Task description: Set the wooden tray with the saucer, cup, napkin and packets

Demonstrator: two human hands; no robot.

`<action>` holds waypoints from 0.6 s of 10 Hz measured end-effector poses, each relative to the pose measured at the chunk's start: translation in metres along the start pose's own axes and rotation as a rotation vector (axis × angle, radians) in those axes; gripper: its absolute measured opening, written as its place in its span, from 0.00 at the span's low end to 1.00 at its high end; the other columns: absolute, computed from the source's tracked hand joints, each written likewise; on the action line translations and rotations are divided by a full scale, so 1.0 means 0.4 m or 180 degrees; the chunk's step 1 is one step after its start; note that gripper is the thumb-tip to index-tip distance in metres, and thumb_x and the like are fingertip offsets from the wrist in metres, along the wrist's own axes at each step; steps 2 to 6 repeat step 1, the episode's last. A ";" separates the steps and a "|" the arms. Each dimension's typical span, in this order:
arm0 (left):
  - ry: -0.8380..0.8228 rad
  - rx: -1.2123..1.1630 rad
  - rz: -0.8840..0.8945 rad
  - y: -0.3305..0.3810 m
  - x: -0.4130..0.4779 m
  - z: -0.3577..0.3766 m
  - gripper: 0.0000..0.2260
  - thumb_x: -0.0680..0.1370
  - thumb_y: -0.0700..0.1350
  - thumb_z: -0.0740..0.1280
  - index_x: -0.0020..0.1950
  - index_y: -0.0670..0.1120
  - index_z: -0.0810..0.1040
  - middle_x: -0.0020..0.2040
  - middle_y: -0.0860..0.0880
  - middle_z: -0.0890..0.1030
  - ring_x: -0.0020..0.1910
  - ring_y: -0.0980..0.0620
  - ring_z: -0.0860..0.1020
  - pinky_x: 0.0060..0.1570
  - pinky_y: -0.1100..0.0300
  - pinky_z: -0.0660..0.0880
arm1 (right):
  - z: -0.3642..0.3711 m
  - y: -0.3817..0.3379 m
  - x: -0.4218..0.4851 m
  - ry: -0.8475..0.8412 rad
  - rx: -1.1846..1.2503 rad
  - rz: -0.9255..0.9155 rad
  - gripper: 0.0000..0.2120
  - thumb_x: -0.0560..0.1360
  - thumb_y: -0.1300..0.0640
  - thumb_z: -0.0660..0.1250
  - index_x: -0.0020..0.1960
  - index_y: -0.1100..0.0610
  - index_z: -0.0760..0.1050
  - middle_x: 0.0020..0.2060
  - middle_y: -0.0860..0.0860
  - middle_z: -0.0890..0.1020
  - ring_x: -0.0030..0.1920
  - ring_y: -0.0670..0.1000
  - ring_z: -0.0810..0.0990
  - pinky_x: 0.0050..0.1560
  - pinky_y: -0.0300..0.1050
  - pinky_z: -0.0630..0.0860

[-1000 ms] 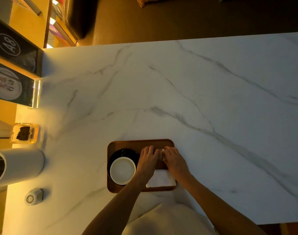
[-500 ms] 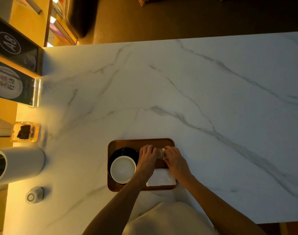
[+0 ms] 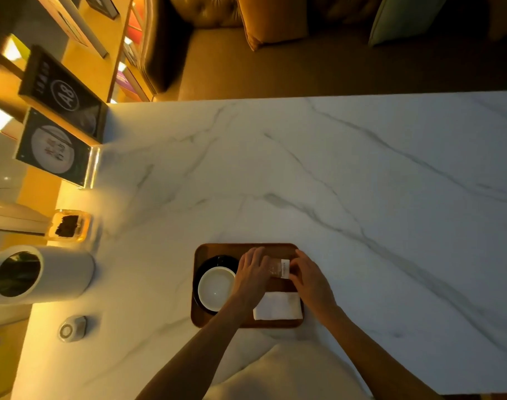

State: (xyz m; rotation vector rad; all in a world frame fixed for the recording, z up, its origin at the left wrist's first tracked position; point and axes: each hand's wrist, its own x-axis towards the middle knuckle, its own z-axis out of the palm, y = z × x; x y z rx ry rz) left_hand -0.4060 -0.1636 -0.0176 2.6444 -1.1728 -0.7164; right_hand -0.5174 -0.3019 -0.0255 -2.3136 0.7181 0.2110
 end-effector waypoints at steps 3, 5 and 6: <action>0.0241 0.0027 -0.0054 -0.023 -0.035 -0.038 0.21 0.79 0.50 0.65 0.71 0.49 0.67 0.77 0.45 0.62 0.78 0.43 0.55 0.76 0.45 0.52 | -0.027 -0.014 -0.024 0.0225 -0.0004 -0.0055 0.13 0.77 0.51 0.66 0.60 0.51 0.72 0.72 0.48 0.68 0.67 0.49 0.72 0.62 0.41 0.74; 0.0241 0.0027 -0.0054 -0.023 -0.035 -0.038 0.21 0.79 0.50 0.65 0.71 0.49 0.67 0.77 0.45 0.62 0.78 0.43 0.55 0.76 0.45 0.52 | -0.027 -0.014 -0.024 0.0225 -0.0004 -0.0055 0.13 0.77 0.51 0.66 0.60 0.51 0.72 0.72 0.48 0.68 0.67 0.49 0.72 0.62 0.41 0.74; 0.0241 0.0027 -0.0054 -0.023 -0.035 -0.038 0.21 0.79 0.50 0.65 0.71 0.49 0.67 0.77 0.45 0.62 0.78 0.43 0.55 0.76 0.45 0.52 | -0.027 -0.014 -0.024 0.0225 -0.0004 -0.0055 0.13 0.77 0.51 0.66 0.60 0.51 0.72 0.72 0.48 0.68 0.67 0.49 0.72 0.62 0.41 0.74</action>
